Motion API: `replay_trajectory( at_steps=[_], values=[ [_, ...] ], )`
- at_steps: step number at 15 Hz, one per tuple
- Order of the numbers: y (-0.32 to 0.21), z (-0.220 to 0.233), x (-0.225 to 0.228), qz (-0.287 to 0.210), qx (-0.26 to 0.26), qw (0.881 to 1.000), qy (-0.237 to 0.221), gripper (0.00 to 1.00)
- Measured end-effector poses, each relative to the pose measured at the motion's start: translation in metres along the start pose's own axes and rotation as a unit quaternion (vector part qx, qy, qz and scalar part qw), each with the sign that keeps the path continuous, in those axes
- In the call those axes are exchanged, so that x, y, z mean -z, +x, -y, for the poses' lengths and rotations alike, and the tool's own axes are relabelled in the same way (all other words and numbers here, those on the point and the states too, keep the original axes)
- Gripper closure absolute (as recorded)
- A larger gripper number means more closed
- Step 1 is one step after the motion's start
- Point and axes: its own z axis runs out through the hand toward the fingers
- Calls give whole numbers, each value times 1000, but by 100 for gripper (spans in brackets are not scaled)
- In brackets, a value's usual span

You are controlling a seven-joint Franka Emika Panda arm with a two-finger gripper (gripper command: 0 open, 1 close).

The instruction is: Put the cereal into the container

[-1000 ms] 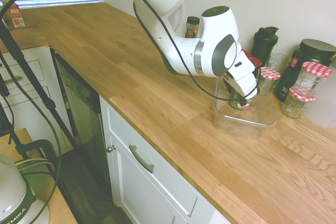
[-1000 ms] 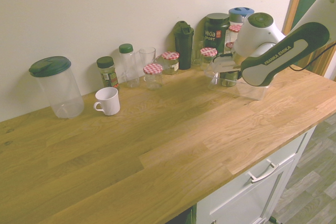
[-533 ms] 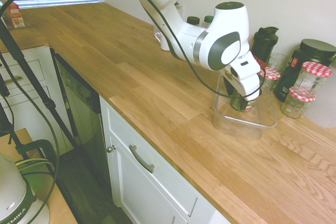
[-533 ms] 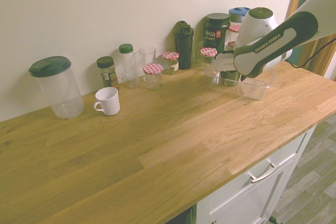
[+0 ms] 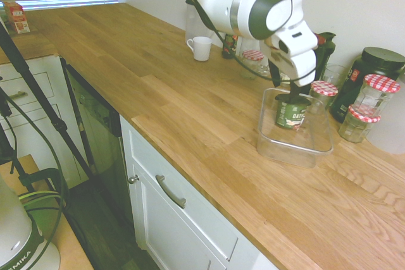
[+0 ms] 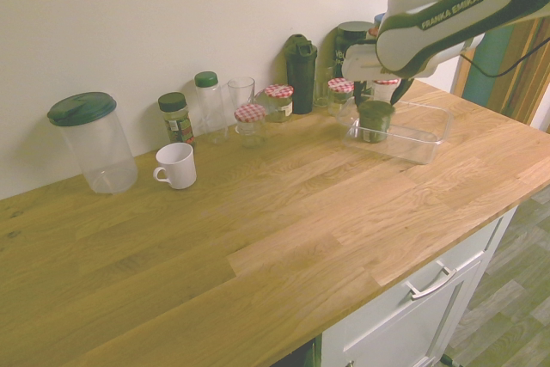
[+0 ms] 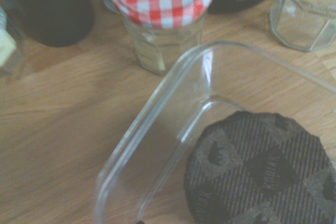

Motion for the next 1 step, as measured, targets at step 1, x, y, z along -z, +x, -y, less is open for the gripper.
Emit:
replay_trajectory(
  at_steps=[1],
  values=[
    [-2,4,20,1,-1,1000,11,0]
  ],
)
